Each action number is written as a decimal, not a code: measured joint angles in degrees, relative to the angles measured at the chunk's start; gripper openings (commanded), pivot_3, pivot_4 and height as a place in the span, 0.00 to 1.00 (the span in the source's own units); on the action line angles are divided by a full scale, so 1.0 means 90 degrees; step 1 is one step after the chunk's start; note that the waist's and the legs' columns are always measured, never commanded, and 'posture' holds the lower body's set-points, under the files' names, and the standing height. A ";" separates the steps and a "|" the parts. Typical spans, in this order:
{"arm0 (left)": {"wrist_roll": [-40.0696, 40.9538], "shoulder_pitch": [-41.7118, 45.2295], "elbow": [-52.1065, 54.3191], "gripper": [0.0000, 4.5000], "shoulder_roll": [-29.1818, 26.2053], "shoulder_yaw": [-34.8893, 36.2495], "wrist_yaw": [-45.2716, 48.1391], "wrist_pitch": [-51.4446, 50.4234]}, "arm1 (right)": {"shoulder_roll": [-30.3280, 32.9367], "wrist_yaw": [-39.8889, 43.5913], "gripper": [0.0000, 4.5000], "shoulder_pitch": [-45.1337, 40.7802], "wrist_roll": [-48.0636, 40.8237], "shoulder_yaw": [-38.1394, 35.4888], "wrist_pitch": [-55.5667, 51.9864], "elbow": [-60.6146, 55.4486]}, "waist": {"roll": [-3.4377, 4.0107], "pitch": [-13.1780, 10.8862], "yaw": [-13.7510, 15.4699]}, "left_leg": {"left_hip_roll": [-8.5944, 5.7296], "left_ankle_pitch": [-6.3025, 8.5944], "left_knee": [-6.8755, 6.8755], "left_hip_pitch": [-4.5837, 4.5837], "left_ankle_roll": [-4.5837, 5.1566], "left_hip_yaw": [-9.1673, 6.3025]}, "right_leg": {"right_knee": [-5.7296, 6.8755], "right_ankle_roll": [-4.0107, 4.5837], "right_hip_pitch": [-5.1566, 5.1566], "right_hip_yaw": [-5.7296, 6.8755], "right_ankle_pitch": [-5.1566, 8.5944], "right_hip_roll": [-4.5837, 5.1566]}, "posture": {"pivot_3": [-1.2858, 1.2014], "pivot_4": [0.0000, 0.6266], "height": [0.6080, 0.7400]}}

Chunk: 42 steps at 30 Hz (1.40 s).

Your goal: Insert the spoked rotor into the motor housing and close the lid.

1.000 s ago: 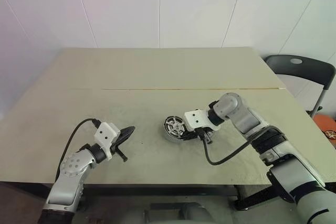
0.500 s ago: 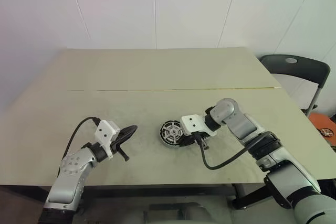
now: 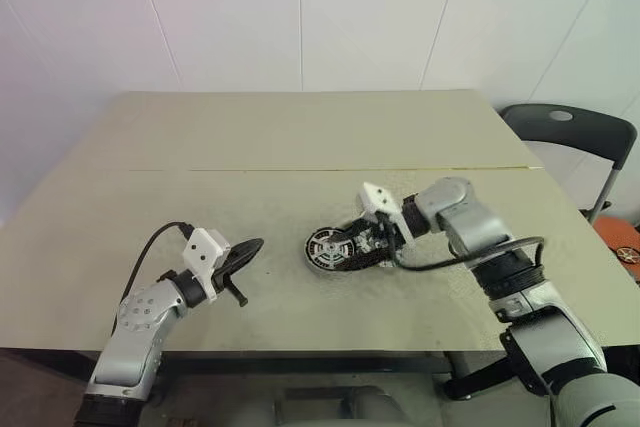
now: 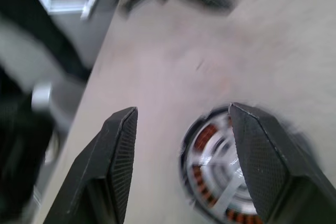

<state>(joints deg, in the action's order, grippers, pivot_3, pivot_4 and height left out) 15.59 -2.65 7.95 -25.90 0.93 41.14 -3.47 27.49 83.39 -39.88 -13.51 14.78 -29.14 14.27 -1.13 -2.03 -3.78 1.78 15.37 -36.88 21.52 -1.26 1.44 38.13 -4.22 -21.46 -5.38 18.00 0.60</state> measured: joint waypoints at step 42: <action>-0.0247 0.0206 -0.0394 0.00 0.0032 -0.0259 0.0232 0.0185 | -0.1283 -0.5872 0.60 0.0930 -0.2654 -0.4645 -0.4585 0.1254 | 0.0016 -0.0002 -0.0027 | -0.0004 -0.0005 -0.0053 0.0115 0.0019 0.0053 | -0.0004 -0.0116 -0.0108 -0.0019 -0.0065 -0.0019 | 0.52 0.00 1.00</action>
<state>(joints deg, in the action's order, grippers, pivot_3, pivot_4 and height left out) 13.36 -0.80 4.40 -25.62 -1.41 43.22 -1.81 15.94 30.55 -31.51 -37.39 -27.02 -70.40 25.56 -0.98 -2.05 -4.03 1.74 15.32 -37.36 22.55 -1.09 1.92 38.09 -5.27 -22.44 -5.55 17.41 0.43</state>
